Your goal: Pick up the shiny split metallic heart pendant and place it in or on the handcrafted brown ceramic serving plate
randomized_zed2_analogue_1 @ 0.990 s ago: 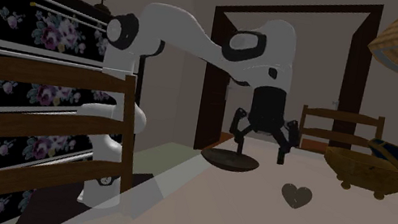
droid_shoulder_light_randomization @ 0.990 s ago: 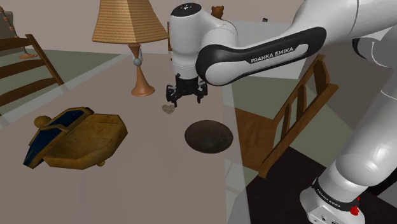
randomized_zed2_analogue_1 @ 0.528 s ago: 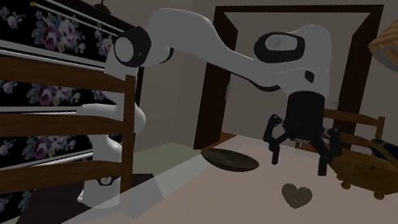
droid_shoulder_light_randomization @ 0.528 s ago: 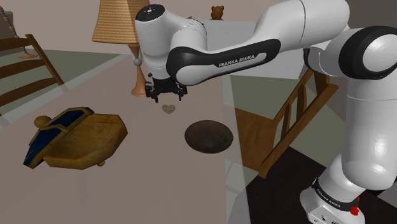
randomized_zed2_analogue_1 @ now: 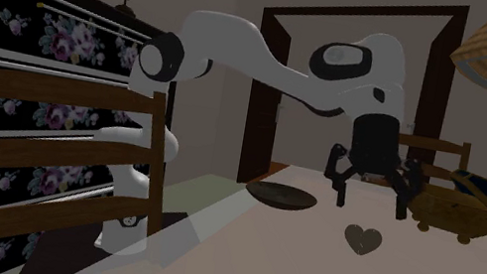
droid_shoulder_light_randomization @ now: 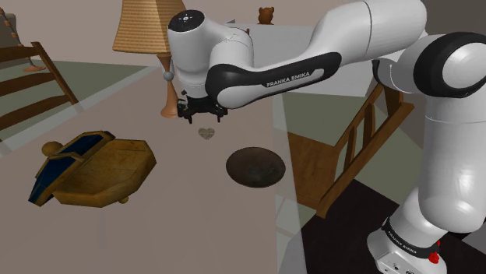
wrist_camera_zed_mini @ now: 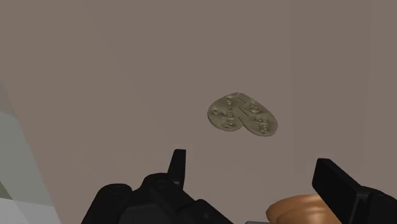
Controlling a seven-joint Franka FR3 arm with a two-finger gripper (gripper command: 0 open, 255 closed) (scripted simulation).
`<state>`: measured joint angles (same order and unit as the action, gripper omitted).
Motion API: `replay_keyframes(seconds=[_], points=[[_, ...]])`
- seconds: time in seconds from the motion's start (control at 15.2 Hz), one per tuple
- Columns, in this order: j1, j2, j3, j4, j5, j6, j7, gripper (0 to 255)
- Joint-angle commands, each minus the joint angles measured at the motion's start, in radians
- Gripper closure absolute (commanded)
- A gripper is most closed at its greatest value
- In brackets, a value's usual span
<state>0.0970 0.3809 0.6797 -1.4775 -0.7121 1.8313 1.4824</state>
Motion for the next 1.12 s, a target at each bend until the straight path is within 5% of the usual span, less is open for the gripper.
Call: replay_keyframes(seconds=[0.0,0.33,0.4,0.92,0.99,1.06], points=[[-0.002,0.05,-0.008,-0.013,0.005,0.011,-0.002,0],[0.007,0.047,-0.02,-0.013,0.011,0.013,-0.004,0],[0.002,0.037,-0.018,-0.023,0.016,0.017,-0.006,255],[0.037,0.089,-0.025,0.075,-0.003,-0.037,-0.019,255],[0.02,-0.003,-0.031,0.059,-0.002,-0.029,-0.01,255],[0.02,-0.003,-0.031,0.059,-0.002,-0.029,-0.01,0]])
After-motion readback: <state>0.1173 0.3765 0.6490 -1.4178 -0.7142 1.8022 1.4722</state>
